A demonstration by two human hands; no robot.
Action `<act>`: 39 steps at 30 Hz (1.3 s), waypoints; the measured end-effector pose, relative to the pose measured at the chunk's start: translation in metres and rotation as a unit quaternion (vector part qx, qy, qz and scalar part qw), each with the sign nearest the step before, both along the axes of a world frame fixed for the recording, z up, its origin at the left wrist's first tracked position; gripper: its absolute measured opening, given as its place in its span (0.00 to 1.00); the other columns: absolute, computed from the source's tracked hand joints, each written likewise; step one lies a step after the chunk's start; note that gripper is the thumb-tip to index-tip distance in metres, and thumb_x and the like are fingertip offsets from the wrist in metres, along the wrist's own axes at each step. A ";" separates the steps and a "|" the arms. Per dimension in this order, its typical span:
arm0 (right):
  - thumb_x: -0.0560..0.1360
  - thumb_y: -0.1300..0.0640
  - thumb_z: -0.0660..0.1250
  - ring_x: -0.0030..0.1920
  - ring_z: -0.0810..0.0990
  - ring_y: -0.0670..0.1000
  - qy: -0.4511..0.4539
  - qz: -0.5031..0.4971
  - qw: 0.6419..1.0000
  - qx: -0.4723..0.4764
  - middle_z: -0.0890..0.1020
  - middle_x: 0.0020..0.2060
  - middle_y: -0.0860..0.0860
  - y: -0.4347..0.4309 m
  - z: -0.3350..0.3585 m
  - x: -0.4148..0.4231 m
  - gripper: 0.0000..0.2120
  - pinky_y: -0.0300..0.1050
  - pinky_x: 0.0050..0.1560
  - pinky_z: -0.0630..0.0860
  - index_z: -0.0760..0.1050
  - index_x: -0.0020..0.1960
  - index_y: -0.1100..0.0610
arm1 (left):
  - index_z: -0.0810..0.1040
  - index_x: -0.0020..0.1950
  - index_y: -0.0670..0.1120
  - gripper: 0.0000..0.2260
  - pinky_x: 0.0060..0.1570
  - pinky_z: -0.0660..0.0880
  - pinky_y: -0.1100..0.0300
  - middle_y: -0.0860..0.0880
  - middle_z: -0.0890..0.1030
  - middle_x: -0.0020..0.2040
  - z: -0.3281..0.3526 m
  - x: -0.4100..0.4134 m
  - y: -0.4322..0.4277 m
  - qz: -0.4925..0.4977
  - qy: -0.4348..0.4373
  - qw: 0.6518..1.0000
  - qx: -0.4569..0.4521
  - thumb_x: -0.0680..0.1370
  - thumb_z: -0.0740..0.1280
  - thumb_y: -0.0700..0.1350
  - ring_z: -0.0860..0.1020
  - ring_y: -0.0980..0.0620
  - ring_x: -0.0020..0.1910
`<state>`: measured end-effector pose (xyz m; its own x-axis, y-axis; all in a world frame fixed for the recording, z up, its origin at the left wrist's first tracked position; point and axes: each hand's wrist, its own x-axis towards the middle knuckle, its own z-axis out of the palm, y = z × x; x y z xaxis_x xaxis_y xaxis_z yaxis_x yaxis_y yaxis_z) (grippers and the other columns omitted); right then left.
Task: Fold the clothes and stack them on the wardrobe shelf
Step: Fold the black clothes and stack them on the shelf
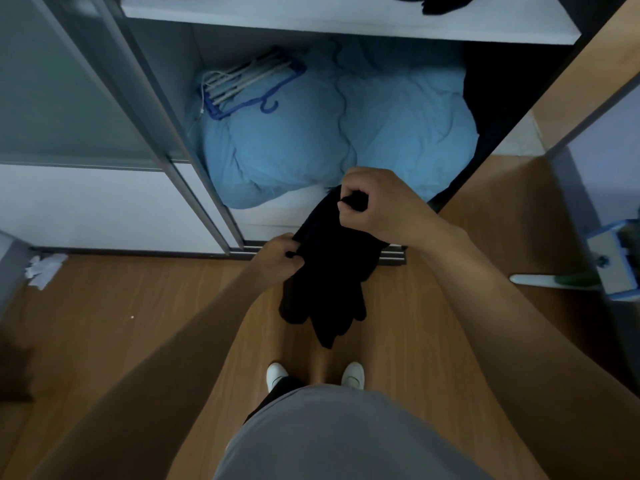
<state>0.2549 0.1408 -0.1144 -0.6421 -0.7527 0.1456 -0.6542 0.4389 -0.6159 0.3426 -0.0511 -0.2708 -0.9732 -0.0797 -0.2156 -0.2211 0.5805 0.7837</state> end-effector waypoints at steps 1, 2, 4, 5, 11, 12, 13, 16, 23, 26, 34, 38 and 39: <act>0.73 0.65 0.70 0.38 0.74 0.53 -0.006 -0.001 1.000 0.011 0.75 0.36 0.54 0.003 -0.001 -0.001 0.07 0.53 0.44 0.71 0.74 0.38 0.65 | 0.79 0.39 0.31 0.06 0.37 0.66 0.71 0.44 0.75 0.43 -0.001 0.002 -0.002 0.024 -0.005 1.000 0.009 0.74 0.64 0.29 0.75 0.50 0.42; 0.73 0.64 0.70 0.39 0.74 0.52 -0.013 -0.004 1.000 0.017 0.75 0.36 0.54 0.005 -0.003 -0.002 0.07 0.51 0.44 0.70 0.74 0.38 0.64 | 0.78 0.39 0.31 0.06 0.38 0.66 0.69 0.45 0.74 0.42 -0.002 0.003 -0.005 0.043 -0.006 0.999 0.025 0.75 0.63 0.29 0.75 0.50 0.43; 0.74 0.63 0.70 0.38 0.73 0.50 -0.024 -0.017 0.999 0.013 0.76 0.35 0.53 0.008 -0.004 -0.002 0.08 0.46 0.42 0.69 0.74 0.38 0.63 | 0.77 0.39 0.32 0.07 0.39 0.66 0.69 0.46 0.73 0.40 0.002 0.007 -0.007 0.046 -0.007 0.997 0.064 0.76 0.62 0.28 0.74 0.50 0.42; 0.74 0.63 0.70 0.37 0.73 0.49 -0.025 -0.023 0.999 0.005 0.76 0.35 0.53 0.007 -0.004 -0.002 0.08 0.44 0.42 0.68 0.75 0.38 0.64 | 0.77 0.39 0.32 0.07 0.40 0.67 0.69 0.45 0.74 0.40 0.006 0.008 -0.006 0.030 -0.009 0.996 0.078 0.75 0.62 0.28 0.74 0.50 0.42; 0.73 0.63 0.70 0.35 0.72 0.48 -0.030 -0.061 0.996 -0.060 0.76 0.32 0.55 -0.004 0.000 -0.002 0.08 0.46 0.38 0.69 0.74 0.37 0.65 | 0.76 0.37 0.31 0.09 0.38 0.70 0.64 0.41 0.76 0.38 0.027 0.006 0.016 -0.121 0.036 0.988 0.092 0.73 0.64 0.36 0.75 0.53 0.36; 0.73 0.64 0.69 0.34 0.72 0.49 -0.031 -0.067 0.995 -0.071 0.77 0.32 0.57 -0.005 0.000 -0.002 0.08 0.47 0.38 0.69 0.74 0.37 0.66 | 0.75 0.34 0.32 0.11 0.37 0.69 0.61 0.44 0.75 0.35 0.029 0.007 0.017 -0.145 0.051 0.985 0.082 0.73 0.65 0.39 0.74 0.51 0.34; 0.73 0.64 0.69 0.34 0.73 0.50 -0.030 -0.068 0.994 -0.080 0.77 0.33 0.58 -0.006 0.001 -0.002 0.08 0.48 0.38 0.69 0.74 0.37 0.66 | 0.74 0.31 0.34 0.13 0.35 0.70 0.58 0.46 0.74 0.32 0.031 0.008 0.018 -0.167 0.066 0.981 0.069 0.73 0.65 0.42 0.74 0.50 0.31; 0.72 0.64 0.69 0.35 0.74 0.54 -0.023 -0.058 0.994 -0.093 0.77 0.33 0.58 -0.009 0.003 -0.002 0.08 0.49 0.38 0.70 0.74 0.37 0.66 | 0.75 0.30 0.36 0.16 0.34 0.74 0.48 0.43 0.78 0.31 0.027 0.013 0.014 -0.188 0.087 0.978 0.013 0.74 0.66 0.46 0.77 0.45 0.31; 0.70 0.67 0.68 0.34 0.70 0.55 -0.014 -0.054 0.994 -0.096 0.72 0.31 0.58 -0.003 0.000 -0.003 0.11 0.50 0.37 0.67 0.68 0.34 0.61 | 0.82 0.46 0.34 0.17 0.50 0.77 0.47 0.37 0.82 0.48 0.010 0.025 -0.009 -0.153 -0.023 0.985 -0.071 0.76 0.73 0.50 0.81 0.40 0.47; 0.70 0.67 0.68 0.33 0.69 0.55 -0.013 -0.076 0.992 -0.100 0.72 0.31 0.60 0.000 -0.001 -0.004 0.12 0.50 0.36 0.66 0.66 0.33 0.60 | 0.82 0.49 0.32 0.19 0.49 0.78 0.54 0.37 0.82 0.49 0.008 0.024 -0.012 -0.167 -0.038 0.982 -0.081 0.76 0.73 0.50 0.81 0.42 0.47; 0.71 0.67 0.67 0.35 0.68 0.50 -0.024 -0.143 0.978 -0.148 0.70 0.32 0.55 0.002 -0.002 -0.012 0.11 0.44 0.38 0.65 0.67 0.35 0.60 | 0.80 0.59 0.36 0.22 0.52 0.75 0.65 0.39 0.82 0.54 -0.017 0.031 -0.008 -0.160 -0.120 0.977 -0.079 0.77 0.72 0.54 0.80 0.43 0.52; 0.72 0.67 0.68 0.36 0.69 0.49 -0.025 -0.126 0.985 -0.114 0.71 0.34 0.55 0.008 -0.008 -0.015 0.11 0.43 0.39 0.65 0.67 0.36 0.59 | 0.80 0.62 0.40 0.18 0.59 0.76 0.51 0.44 0.81 0.59 -0.025 0.035 -0.020 -0.113 -0.150 0.981 -0.043 0.76 0.74 0.48 0.79 0.47 0.57; 0.72 0.66 0.68 0.36 0.69 0.49 -0.019 -0.122 0.987 -0.102 0.71 0.34 0.54 0.011 -0.010 -0.016 0.11 0.42 0.39 0.65 0.67 0.36 0.59 | 0.79 0.64 0.41 0.19 0.58 0.75 0.54 0.45 0.80 0.61 -0.026 0.036 -0.026 -0.094 -0.149 0.984 -0.036 0.76 0.74 0.47 0.78 0.48 0.57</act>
<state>0.2386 0.1515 -0.1247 -0.8080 -0.5332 0.2506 -0.5196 0.4444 -0.7297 0.3783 -0.0772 -0.2972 -0.8664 0.0700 -0.4944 -0.3189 0.6844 0.6557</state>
